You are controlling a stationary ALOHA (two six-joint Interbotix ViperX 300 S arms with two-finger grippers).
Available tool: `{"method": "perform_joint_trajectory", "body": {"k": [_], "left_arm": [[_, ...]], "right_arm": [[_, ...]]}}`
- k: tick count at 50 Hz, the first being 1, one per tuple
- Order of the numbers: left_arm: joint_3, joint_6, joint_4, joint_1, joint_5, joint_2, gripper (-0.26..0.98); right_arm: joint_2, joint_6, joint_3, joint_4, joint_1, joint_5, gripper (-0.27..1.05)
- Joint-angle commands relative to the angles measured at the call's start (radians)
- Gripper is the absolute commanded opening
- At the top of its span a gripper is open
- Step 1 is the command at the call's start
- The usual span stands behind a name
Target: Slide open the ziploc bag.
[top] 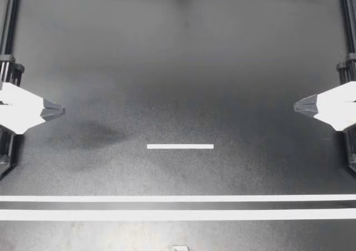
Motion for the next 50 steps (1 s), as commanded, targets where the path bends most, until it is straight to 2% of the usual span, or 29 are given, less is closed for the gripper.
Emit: {"method": "perform_joint_trajectory", "body": {"k": [1,8,14,19,22,50], "left_arm": [[0.003,0.012,-0.002,0.051,0.002,0.014,-0.24],[0.127,-0.008,-0.003,0.054,0.002,0.031,-0.26],[0.247,-0.011,-0.006,0.054,0.002,0.048,-0.26],[0.31,-0.009,-0.006,0.052,0.002,0.049,-0.26],[0.337,-0.006,-0.006,0.052,0.002,0.051,-0.26],[0.342,-0.003,-0.006,0.054,0.003,0.041,-0.26]], "right_arm": [[0.009,0.0,-0.012,0.0,0.003,-0.003,-0.22],[0.002,0.0,0.081,-0.002,0.003,0.052,-0.24],[-0.006,0.009,0.172,0.0,0.003,0.178,-0.24],[-0.015,0.012,0.227,-0.002,0.003,0.308,-0.24],[-0.023,0.009,0.233,-0.002,0.003,0.314,-0.24],[-0.097,0.011,0.247,0.0,0.003,0.322,-0.24]]}}
